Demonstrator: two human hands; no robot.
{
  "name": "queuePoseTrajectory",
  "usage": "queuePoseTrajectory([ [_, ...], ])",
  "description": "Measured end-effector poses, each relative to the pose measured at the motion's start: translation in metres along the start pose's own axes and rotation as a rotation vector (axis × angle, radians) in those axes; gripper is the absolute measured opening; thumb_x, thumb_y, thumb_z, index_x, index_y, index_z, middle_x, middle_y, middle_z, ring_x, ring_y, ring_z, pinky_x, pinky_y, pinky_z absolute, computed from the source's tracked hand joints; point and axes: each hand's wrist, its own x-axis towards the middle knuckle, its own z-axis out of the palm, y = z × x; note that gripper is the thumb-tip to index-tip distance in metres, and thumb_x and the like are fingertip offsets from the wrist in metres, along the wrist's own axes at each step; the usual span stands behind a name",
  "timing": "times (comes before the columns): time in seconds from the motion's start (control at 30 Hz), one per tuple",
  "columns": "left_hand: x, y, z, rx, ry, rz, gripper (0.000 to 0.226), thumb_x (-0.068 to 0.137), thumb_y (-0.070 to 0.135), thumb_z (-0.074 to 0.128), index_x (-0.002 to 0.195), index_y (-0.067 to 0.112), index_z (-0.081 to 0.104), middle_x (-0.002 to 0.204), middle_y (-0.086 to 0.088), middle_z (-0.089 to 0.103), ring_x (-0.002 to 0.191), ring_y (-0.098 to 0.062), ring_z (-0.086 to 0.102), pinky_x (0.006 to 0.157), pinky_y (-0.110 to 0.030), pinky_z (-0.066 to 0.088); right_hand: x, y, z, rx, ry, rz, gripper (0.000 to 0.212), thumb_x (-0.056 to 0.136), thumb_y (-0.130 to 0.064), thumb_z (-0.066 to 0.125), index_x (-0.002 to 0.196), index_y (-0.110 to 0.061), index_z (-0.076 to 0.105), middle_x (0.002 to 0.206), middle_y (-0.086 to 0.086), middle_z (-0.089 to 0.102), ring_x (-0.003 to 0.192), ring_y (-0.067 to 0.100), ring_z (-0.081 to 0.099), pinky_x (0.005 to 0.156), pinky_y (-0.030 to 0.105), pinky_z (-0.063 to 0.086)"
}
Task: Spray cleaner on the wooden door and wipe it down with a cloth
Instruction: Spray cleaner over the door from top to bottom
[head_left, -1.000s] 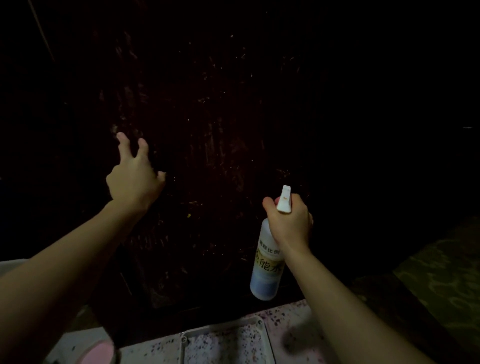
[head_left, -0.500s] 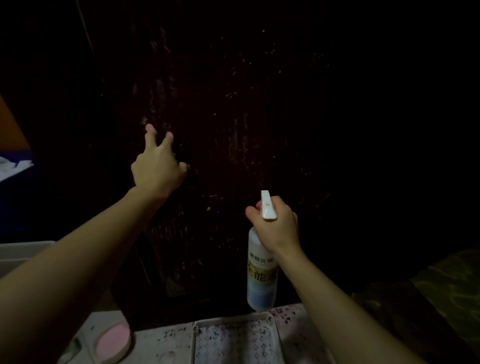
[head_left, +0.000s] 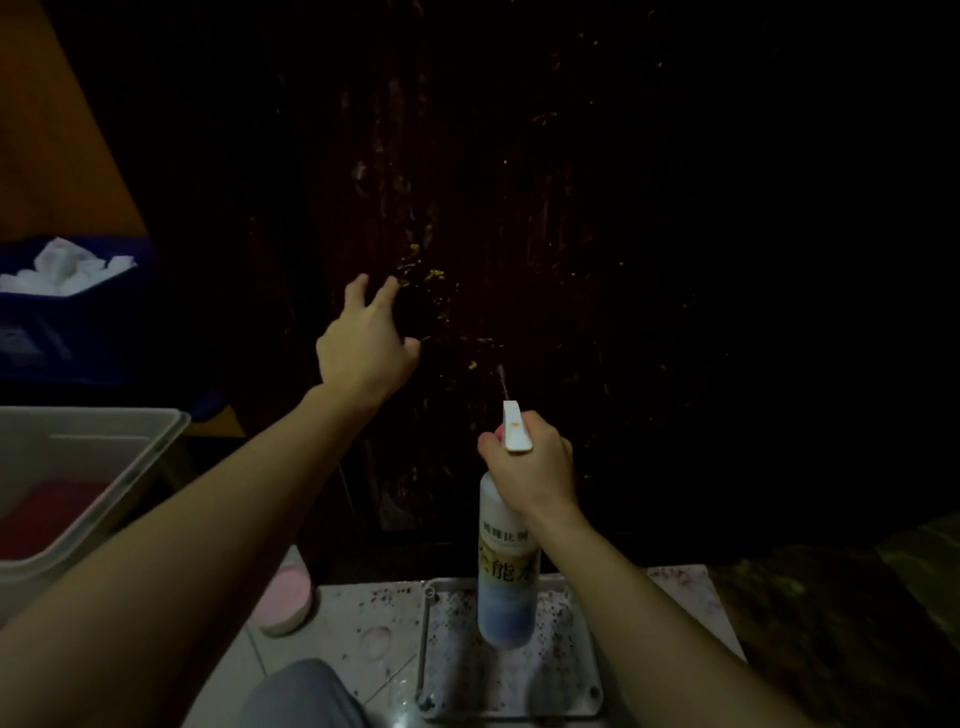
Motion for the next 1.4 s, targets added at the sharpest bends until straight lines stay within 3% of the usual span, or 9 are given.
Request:
queuePoseTrajectory([
  [0.2,-0.012,-0.006,0.015,-0.030,-0.061,-0.033,0.075,0.086,0.029,0.064,0.150,0.026,0.026,0.158,-0.005,0.021,0.130,-0.031,0.045,0.098,-0.045,0.044,-0.017,0.003,0.021,0.024,-0.051,0.023,0.022,0.079,-0.031,0.066,0.068,-0.023,0.049,0.068,-0.003,0.056,0.068,0.020,0.057,0.064,0.039,0.051],
  [0.37,-0.017,-0.016,0.021,-0.026,-0.108,-0.027,0.075,0.086,0.028,0.064,0.151,0.026,0.025,0.159,-0.004,0.018,0.135,-0.031,0.038,0.102,-0.047,0.040,-0.030,0.015,0.037,0.030,-0.087,0.049,0.019,0.075,-0.036,0.065,0.075,-0.022,0.052,0.077,0.000,0.059,0.076,0.022,0.059,0.070,0.040,0.053],
  [0.5,-0.018,-0.024,0.026,-0.030,-0.129,-0.025,0.076,0.086,0.027,0.065,0.151,0.026,0.026,0.159,-0.003,0.020,0.136,-0.030,0.038,0.102,-0.047,0.040,-0.038,0.025,0.040,-0.020,-0.091,0.090,0.022,0.080,-0.030,0.062,0.067,-0.025,0.045,0.069,-0.004,0.054,0.067,0.019,0.055,0.062,0.036,0.050],
  [0.73,-0.018,-0.030,0.036,-0.026,-0.088,-0.056,0.076,0.086,0.028,0.065,0.151,0.021,0.026,0.157,-0.005,0.024,0.133,-0.030,0.041,0.100,-0.048,0.042,-0.045,0.042,0.038,0.045,-0.058,0.120,0.019,0.080,-0.027,0.068,0.079,-0.014,0.054,0.073,0.001,0.056,0.070,0.021,0.056,0.061,0.035,0.048],
  [0.93,-0.020,-0.026,0.041,-0.031,-0.091,-0.060,0.075,0.087,0.028,0.064,0.151,0.020,0.026,0.159,-0.007,0.018,0.133,-0.031,0.041,0.099,-0.047,0.043,-0.045,0.058,0.023,-0.033,-0.030,0.142,0.020,0.082,-0.024,0.064,0.071,-0.020,0.048,0.066,-0.005,0.051,0.060,0.013,0.049,0.056,0.029,0.040],
  [1.07,-0.022,-0.028,0.044,-0.035,-0.083,-0.053,0.073,0.087,0.027,0.063,0.150,0.020,0.027,0.159,-0.007,0.016,0.134,-0.032,0.039,0.100,-0.049,0.042,-0.047,0.068,0.019,0.004,-0.002,0.161,0.020,0.082,-0.026,0.066,0.074,-0.019,0.050,0.069,-0.004,0.053,0.064,0.014,0.052,0.057,0.027,0.038],
  [1.17,-0.023,-0.027,0.045,-0.035,-0.091,-0.056,0.073,0.087,0.026,0.063,0.150,0.021,0.027,0.160,-0.006,0.013,0.137,-0.031,0.036,0.102,-0.050,0.040,-0.045,0.074,0.018,0.014,0.029,0.202,0.017,0.081,-0.028,0.068,0.080,-0.020,0.053,0.077,-0.002,0.056,0.071,0.018,0.056,0.060,0.028,0.042],
  [1.4,-0.028,-0.024,0.049,-0.029,-0.125,-0.071,0.074,0.087,0.027,0.064,0.151,0.023,0.026,0.161,-0.004,0.006,0.133,-0.033,0.041,0.100,-0.050,0.041,-0.044,0.090,0.007,-0.063,0.130,0.362,0.014,0.083,-0.030,0.064,0.083,-0.018,0.056,0.074,-0.003,0.056,0.068,0.017,0.053,0.062,0.029,0.040],
])
